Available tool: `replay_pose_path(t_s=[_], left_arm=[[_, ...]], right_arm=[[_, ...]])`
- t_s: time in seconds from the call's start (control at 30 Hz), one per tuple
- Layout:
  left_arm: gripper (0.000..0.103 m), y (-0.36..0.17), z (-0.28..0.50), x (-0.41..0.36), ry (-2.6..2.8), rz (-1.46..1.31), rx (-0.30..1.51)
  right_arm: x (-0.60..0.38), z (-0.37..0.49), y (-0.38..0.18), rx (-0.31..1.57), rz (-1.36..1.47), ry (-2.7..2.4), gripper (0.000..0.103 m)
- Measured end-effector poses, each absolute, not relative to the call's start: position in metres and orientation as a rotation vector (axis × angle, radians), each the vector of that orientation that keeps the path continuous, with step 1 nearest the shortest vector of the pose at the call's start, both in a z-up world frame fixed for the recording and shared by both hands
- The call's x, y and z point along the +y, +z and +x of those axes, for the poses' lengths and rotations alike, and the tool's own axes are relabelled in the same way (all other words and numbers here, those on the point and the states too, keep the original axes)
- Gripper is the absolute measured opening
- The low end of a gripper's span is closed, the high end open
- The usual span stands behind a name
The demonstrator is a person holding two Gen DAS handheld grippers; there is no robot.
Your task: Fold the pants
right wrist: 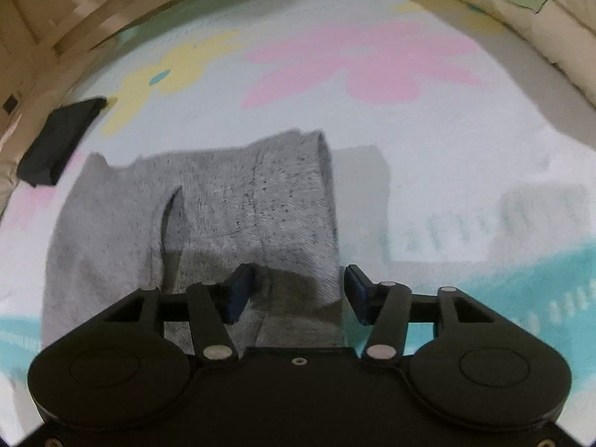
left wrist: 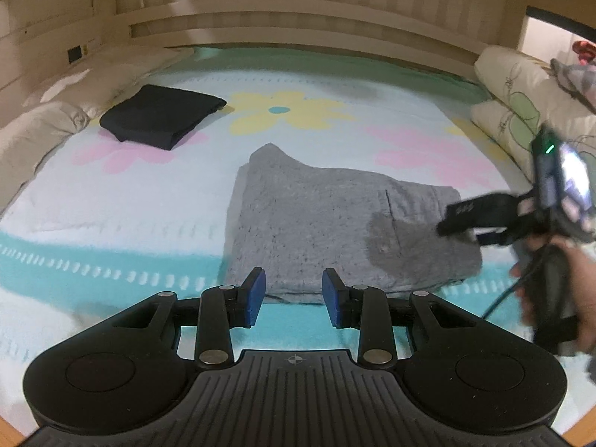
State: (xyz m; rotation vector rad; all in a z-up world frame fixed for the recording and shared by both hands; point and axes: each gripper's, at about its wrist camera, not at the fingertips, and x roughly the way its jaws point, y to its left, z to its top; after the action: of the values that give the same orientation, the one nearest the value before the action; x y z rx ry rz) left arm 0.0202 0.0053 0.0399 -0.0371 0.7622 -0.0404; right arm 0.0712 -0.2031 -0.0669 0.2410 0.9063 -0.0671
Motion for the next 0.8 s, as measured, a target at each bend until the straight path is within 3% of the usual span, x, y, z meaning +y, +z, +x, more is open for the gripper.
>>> replay_pose_path(t_s=[0.07,0.13,0.17,0.4,0.63,0.8], left_arm=[[0.032,0.041,0.02,0.006,-0.033,-0.04,0.756],[0.032,0.041,0.019,0.005,-0.024,-0.037,0.753],[0.032,0.041,0.018,0.004,-0.018,-0.034,0.752],[0.032,0.042,0.014,-0.001,-0.017,-0.023,0.757],[0.032,0.041,0.01,-0.004,-0.011,-0.006,0.755],[0.032,0.036,0.013,-0.002,0.005,-0.005,0.78]], right_arm=[[-0.201,0.061,-0.049,0.874,0.206,-0.089,0.067],[-0.195,0.045,-0.031,0.833,0.147,-0.117,0.086],[-0.191,0.035,-0.021,0.812,0.119,-0.132,0.101],[-0.158,-0.029,0.031,0.718,-0.063,-0.202,0.102],[-0.141,-0.065,0.022,0.801,-0.05,-0.138,0.102],[-0.137,-0.08,0.015,0.751,-0.008,-0.162,0.102]])
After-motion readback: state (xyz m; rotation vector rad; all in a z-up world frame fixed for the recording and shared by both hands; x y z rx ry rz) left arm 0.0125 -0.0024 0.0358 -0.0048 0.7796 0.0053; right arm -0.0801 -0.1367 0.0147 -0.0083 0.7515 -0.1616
